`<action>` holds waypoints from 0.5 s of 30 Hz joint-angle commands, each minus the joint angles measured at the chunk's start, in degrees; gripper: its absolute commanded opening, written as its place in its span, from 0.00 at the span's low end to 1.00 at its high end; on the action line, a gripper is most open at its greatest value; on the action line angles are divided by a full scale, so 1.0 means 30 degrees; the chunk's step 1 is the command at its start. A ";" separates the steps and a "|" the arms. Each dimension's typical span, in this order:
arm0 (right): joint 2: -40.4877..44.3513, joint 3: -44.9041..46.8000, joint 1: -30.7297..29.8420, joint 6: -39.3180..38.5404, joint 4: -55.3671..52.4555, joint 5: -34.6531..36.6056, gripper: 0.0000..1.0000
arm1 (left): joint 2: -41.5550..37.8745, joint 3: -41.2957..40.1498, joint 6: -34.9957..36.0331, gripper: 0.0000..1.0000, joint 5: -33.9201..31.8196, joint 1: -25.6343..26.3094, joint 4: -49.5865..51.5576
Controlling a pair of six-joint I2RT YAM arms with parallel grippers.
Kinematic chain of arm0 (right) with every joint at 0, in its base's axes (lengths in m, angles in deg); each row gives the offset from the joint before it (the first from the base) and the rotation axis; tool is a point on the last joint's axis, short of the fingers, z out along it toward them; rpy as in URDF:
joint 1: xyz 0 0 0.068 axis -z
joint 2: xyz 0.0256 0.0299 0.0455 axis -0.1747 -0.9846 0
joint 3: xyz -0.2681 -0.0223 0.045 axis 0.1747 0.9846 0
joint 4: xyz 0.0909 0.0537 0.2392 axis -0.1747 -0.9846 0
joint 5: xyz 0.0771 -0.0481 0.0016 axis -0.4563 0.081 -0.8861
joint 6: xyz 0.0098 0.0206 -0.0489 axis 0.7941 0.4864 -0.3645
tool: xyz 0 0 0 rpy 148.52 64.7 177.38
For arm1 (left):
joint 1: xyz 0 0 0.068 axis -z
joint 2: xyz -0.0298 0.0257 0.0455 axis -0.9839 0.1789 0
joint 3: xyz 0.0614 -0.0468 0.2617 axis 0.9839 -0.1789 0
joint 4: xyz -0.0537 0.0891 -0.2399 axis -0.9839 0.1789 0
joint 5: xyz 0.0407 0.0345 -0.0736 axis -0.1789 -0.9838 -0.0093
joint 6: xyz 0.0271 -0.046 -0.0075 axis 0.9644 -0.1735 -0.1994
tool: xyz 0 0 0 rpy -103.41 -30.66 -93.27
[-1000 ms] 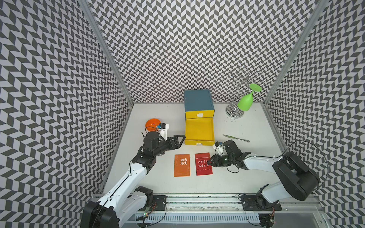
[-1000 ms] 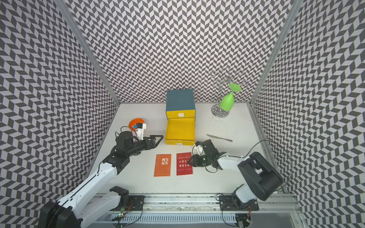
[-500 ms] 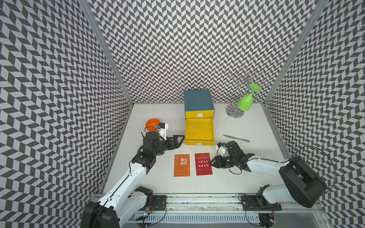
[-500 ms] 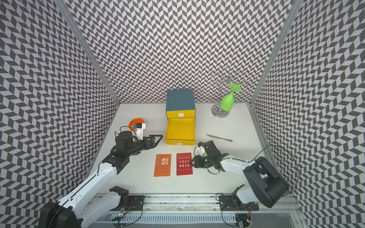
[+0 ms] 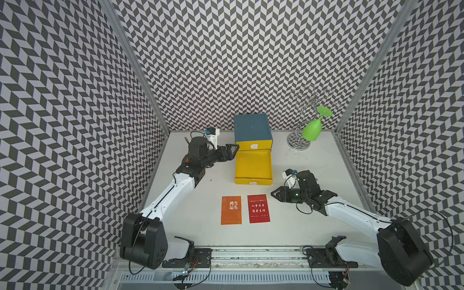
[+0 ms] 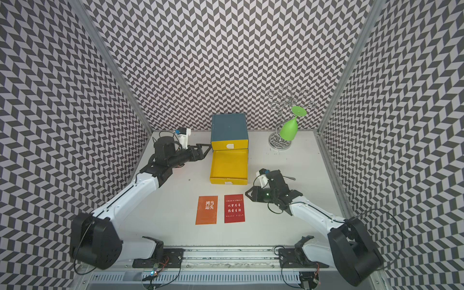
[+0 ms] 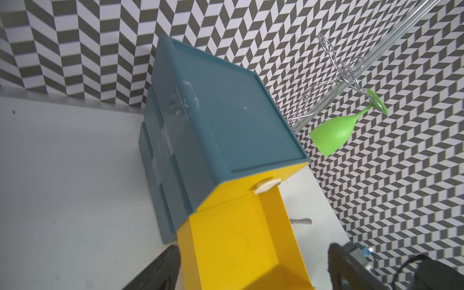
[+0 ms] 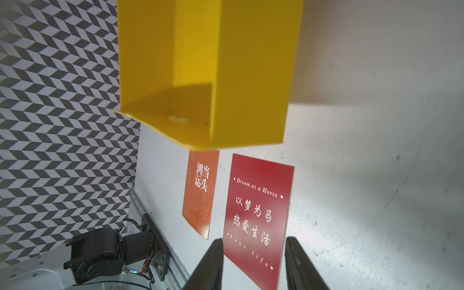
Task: Take the postcards out of the drawer
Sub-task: Place the postcard at the center of the board, then close the drawer in the storage box.
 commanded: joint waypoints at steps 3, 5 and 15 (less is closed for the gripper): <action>-0.1053 -0.1018 0.0567 -0.0642 0.0473 -0.0086 0.41 | 0.3443 0.3703 0.1943 0.93 -0.0382 -0.0116 0.1666; -0.1450 -0.1181 0.0766 -0.0632 0.0747 -0.0177 0.41 | 0.4637 0.4883 0.2081 0.93 -0.0346 -0.0128 0.1848; -0.3392 -0.2383 0.1090 -0.1068 0.1009 -0.0382 0.40 | 0.8240 0.8851 0.2945 0.84 -0.0977 -0.0144 0.3575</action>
